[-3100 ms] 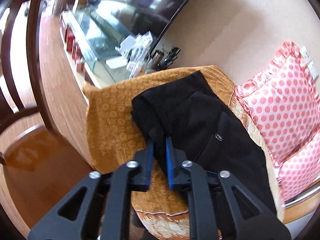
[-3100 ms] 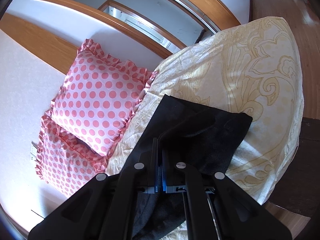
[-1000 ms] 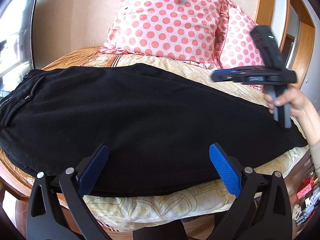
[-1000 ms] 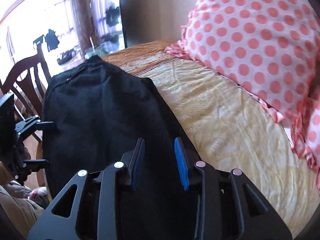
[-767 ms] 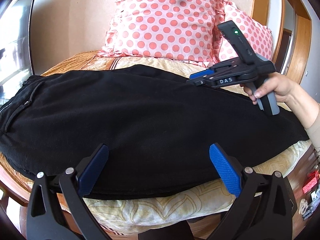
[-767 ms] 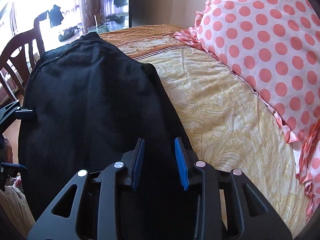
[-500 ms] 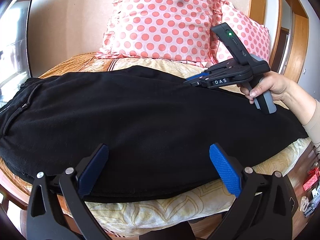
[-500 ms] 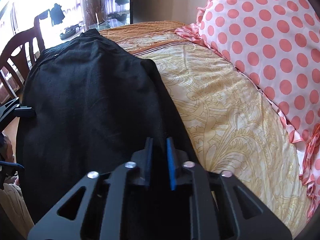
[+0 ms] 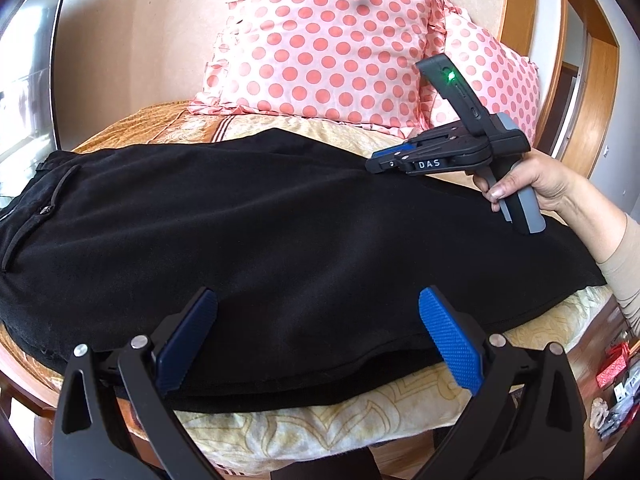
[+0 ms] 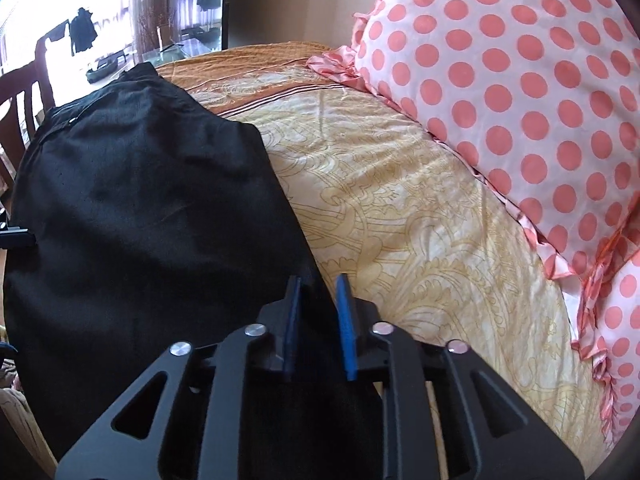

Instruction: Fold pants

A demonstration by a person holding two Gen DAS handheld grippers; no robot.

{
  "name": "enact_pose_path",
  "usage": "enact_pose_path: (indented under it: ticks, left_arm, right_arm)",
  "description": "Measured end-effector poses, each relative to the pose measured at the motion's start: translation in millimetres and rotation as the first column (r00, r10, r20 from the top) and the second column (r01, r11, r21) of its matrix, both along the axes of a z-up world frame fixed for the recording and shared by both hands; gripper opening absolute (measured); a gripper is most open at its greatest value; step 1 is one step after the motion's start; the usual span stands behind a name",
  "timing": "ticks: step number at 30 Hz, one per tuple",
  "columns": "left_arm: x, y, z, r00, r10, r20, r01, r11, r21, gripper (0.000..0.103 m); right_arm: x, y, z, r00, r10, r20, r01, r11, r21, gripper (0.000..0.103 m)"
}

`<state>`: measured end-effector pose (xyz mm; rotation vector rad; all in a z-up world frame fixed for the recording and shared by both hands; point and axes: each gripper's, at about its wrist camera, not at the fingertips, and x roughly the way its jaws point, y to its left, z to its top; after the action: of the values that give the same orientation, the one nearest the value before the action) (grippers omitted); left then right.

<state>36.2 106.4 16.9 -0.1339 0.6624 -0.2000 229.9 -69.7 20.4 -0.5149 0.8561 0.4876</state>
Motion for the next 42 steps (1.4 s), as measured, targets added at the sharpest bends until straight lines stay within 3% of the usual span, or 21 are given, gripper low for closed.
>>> enact_pose_path:
  ticks: [2, 4, 7, 13, 16, 18, 19, 21, 23, 24, 25, 28, 29, 31, 34, 40, 42]
  left_arm:
    - [-4, 3, 3, 1.0, -0.01, 0.002, 0.01, 1.0, -0.016, 0.101]
    - [-7, 9, 10, 1.0, 0.0, 0.024, 0.0, 1.0, -0.022, 0.101]
    - [-8, 18, 21, 0.997, 0.032, 0.065, -0.03, 0.999, -0.032, 0.101]
    - [6, 18, 17, 0.997, 0.059, 0.051, -0.06, 0.998, 0.013, 0.101]
    - [10, 16, -1, 0.998, 0.054, -0.01, -0.054, 0.998, 0.035, 0.101]
    - [5, 11, -7, 0.999, 0.052, 0.006, -0.052, 0.995, 0.09, 0.101]
    - [2, 6, -9, 0.999, 0.049, 0.012, -0.051, 0.99, 0.13, 0.101]
    - [-1, 4, -13, 0.998, 0.053, 0.022, -0.055, 0.988, 0.146, 0.101]
    - [-3, 5, -14, 0.998, 0.058, 0.032, -0.062, 0.988, 0.141, 0.101]
    - [-3, 5, -14, 0.998, 0.06, 0.033, -0.064, 0.989, 0.136, 0.101]
    - [-2, 6, -14, 0.997, 0.065, 0.034, -0.068, 0.989, 0.129, 0.101]
    - [0, 6, -14, 0.997, 0.075, 0.033, -0.078, 0.99, 0.121, 0.101]
    - [-1, 6, -14, 0.997, 0.075, 0.033, -0.079, 0.989, 0.124, 0.101]
    - [-1, 5, -14, 0.997, 0.076, 0.035, -0.08, 0.988, 0.131, 0.101]
    - [-1, 3, -15, 0.996, 0.077, 0.034, -0.081, 0.987, 0.141, 0.101]
    - [-1, 3, -15, 0.996, 0.079, 0.03, -0.083, 0.986, 0.141, 0.101]
    - [0, 2, -15, 0.996, 0.082, 0.028, -0.085, 0.986, 0.143, 0.101]
  right_arm:
    - [-9, -21, 16, 0.997, -0.05, 0.056, 0.049, 0.998, 0.027, 0.05]
    - [-21, -52, 33, 0.987, -0.122, 0.101, 0.114, 0.99, 0.085, 0.05]
    - [-43, -91, 42, 0.972, -0.215, 0.099, 0.199, 0.969, 0.149, 0.05]
    - [-103, -116, 14, 0.956, -0.271, 0.113, 0.27, 0.963, 0.025, 0.049]
    - [-124, -137, -2, 0.928, -0.357, 0.105, 0.365, 0.928, -0.072, 0.049]
    - [-143, -157, 1, 0.899, -0.424, 0.112, 0.429, 0.903, -0.026, 0.049]
    - [-158, -173, 9, 0.866, -0.485, 0.12, 0.486, 0.874, 0.02, 0.049]
    - [-189, -207, 25, 0.779, -0.611, 0.144, 0.597, 0.792, 0.128, 0.061]
    - [-230, -258, 44, 0.632, -0.765, 0.124, 0.714, 0.637, 0.289, 0.066]
    - [-256, -291, 51, 0.53, -0.843, 0.091, 0.767, 0.522, 0.374, 0.066]
    - [-276, -316, 55, 0.447, -0.892, 0.061, 0.798, 0.429, 0.424, 0.066]
    - [-339, -385, 57, 0.16, -0.987, -0.031, 0.848, 0.121, 0.517, 0.065]
    - [-357, -401, 54, 0.097, -0.994, -0.051, 0.845, 0.055, 0.533, 0.062]
    - [-383, -427, 46, 0.014, -0.995, -0.096, 0.834, -0.041, 0.55, 0.057]
    - [-401, -445, 29, -0.043, -0.983, -0.178, 0.818, -0.137, 0.558, 0.053]
    - [-396, -444, 6, 0.002, -0.964, -0.267, 0.822, -0.15, 0.549, 0.046]
    - [-391, -441, 3, 0.031, -0.963, -0.268, 0.82, -0.129, 0.557, 0.028]
